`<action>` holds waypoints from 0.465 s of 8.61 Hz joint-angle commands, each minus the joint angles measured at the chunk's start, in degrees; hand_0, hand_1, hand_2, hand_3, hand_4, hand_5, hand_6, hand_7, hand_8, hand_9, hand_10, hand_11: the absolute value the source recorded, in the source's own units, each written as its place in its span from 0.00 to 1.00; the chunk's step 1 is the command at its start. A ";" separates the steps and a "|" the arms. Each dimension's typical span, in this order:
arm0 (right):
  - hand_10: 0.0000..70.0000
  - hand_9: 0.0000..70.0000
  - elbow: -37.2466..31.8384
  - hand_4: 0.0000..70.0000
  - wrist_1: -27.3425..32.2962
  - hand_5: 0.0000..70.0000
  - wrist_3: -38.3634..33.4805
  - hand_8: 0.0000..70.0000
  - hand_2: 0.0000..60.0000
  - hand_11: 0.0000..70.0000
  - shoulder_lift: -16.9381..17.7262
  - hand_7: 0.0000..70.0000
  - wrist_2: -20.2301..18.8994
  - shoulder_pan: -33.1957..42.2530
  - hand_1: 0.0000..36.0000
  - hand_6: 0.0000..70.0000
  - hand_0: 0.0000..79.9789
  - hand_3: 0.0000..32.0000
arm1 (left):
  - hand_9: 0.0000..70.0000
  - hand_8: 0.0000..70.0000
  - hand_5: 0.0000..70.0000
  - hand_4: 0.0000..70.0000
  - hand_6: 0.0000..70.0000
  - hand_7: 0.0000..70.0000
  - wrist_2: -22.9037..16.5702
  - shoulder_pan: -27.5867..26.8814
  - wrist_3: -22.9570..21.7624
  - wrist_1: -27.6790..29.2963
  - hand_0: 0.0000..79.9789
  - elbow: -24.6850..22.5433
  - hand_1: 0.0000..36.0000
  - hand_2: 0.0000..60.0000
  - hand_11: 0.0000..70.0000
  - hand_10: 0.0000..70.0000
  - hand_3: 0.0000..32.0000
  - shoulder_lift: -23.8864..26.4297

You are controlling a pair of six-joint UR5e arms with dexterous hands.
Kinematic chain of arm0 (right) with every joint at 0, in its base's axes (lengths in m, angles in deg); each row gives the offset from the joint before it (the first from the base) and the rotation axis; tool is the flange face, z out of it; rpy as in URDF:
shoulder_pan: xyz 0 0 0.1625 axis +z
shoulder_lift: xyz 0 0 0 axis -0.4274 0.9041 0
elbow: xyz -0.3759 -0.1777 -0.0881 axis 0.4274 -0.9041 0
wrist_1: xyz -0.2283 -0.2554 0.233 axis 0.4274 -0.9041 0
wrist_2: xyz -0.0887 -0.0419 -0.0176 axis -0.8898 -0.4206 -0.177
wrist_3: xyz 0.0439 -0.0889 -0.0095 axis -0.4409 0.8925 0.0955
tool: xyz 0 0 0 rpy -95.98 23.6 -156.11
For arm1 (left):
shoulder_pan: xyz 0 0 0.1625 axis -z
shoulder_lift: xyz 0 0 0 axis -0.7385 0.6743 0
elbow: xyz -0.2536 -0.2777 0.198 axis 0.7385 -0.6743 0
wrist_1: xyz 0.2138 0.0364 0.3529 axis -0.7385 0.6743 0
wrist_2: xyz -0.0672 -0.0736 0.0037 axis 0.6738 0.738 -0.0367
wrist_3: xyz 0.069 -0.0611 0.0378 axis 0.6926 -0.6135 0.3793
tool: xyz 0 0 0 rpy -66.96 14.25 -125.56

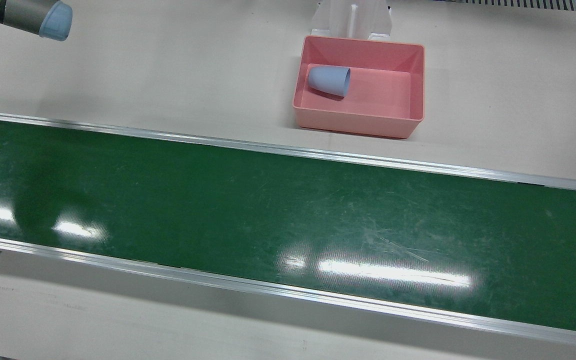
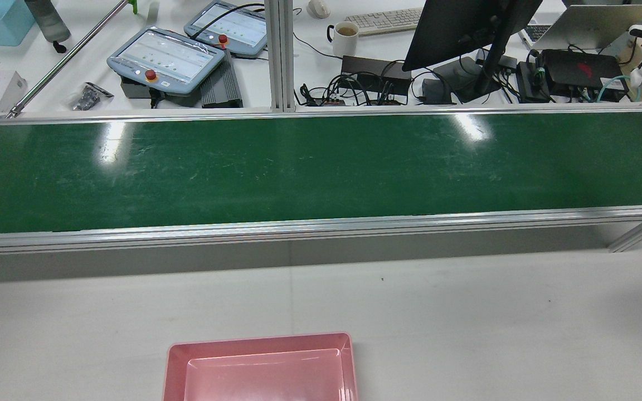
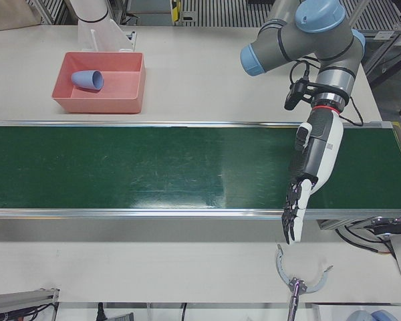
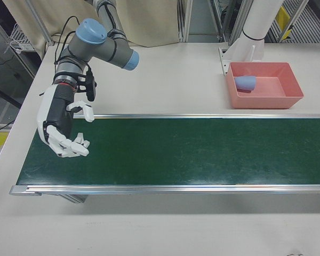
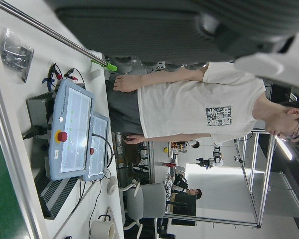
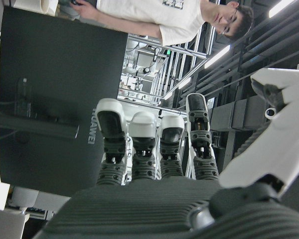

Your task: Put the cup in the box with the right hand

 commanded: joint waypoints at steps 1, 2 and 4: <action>0.61 1.00 -5.15 0.22 0.33 0.15 -0.44 0.84 0.60 0.85 0.13 1.00 -3.75 9.18 0.24 0.56 0.37 0.00 | 0.00 0.00 0.00 0.00 0.00 0.00 -0.01 0.00 -0.03 0.00 0.00 0.00 0.00 0.00 0.00 0.00 0.00 0.00; 0.56 1.00 -5.24 0.20 0.15 0.14 -0.27 0.81 0.55 0.78 0.13 1.00 -4.82 11.14 0.25 0.55 0.42 0.00 | 0.00 0.00 0.00 0.00 0.00 0.00 0.08 0.00 -0.03 0.00 0.00 -0.09 0.00 0.00 0.00 0.00 0.00 0.00; 0.51 1.00 -6.39 0.31 0.33 0.14 -0.26 0.79 0.55 0.72 0.13 1.00 -4.83 10.63 0.30 0.54 0.49 0.00 | 0.00 0.00 0.00 0.00 0.00 0.00 -0.01 0.00 -0.03 0.09 0.00 0.08 0.00 0.00 0.00 0.00 0.00 0.00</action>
